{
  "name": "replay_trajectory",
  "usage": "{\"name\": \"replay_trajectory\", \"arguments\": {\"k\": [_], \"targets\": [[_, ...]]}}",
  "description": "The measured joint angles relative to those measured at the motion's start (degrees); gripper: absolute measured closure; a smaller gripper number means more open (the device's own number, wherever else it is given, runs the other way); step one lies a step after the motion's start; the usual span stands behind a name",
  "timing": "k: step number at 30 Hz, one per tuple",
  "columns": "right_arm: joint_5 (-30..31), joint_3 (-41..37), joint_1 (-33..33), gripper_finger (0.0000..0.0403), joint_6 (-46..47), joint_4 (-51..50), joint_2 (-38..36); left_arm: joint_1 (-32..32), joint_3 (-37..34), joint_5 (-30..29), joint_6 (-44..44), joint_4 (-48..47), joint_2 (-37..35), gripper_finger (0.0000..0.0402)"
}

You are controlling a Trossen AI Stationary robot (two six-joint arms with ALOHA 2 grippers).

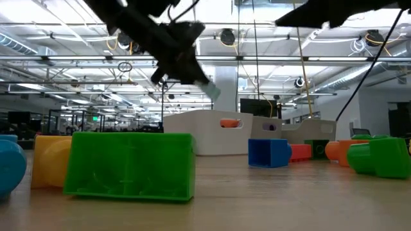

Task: Pick & Place Toys
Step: Put the light green game piece into the white bin, then put the green game piece into the white bin

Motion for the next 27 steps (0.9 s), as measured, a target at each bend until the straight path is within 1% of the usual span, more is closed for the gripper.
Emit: {"name": "replay_trajectory", "arguments": {"k": [3,7,10,16,19,21,24,27], "targets": [[-0.58,0.02,1.19,0.0252,5.99,-5.31,-4.14,1.97,-3.28,-0.94,-2.13,0.17,-0.01,0.0345],[-0.59,0.02,1.8,0.0247,11.04,-10.86,-7.77,3.56,-4.61,-1.31,-2.99,0.44,0.3,0.032],[-0.58,0.02,1.8,0.0236,12.81,-13.12,-8.59,4.1,-4.82,-1.24,-3.32,-0.1,0.58,0.0295],[-0.62,0.02,1.89,0.0198,12.8,-14.63,-8.43,5.58,-4.77,-1.33,-3.23,0.16,0.56,0.0236],[-0.64,0.02,3.56,0.0178,14.62,-19.37,-8.64,5.88,-4.75,-1.31,-3.22,-0.02,0.56,0.0211],[-0.77,0.02,5.11,0.0165,17.49,-23.42,-8.7,5.83,-4.75,-1.31,-3.2,-0.24,0.56,0.0198],[-4.08,0.02,6.99,0.0146,23.39,-30.54,-8.68,5.73,-4.75,-1.29,-3.21,-0.18,0.56,0.0185],[-11.26,0.02,7.47,0.0129,29.76,-37.01,-8.7,5.46,-4.75,-1.24,-3.4,-0.18,0.56,0.0178]]}}
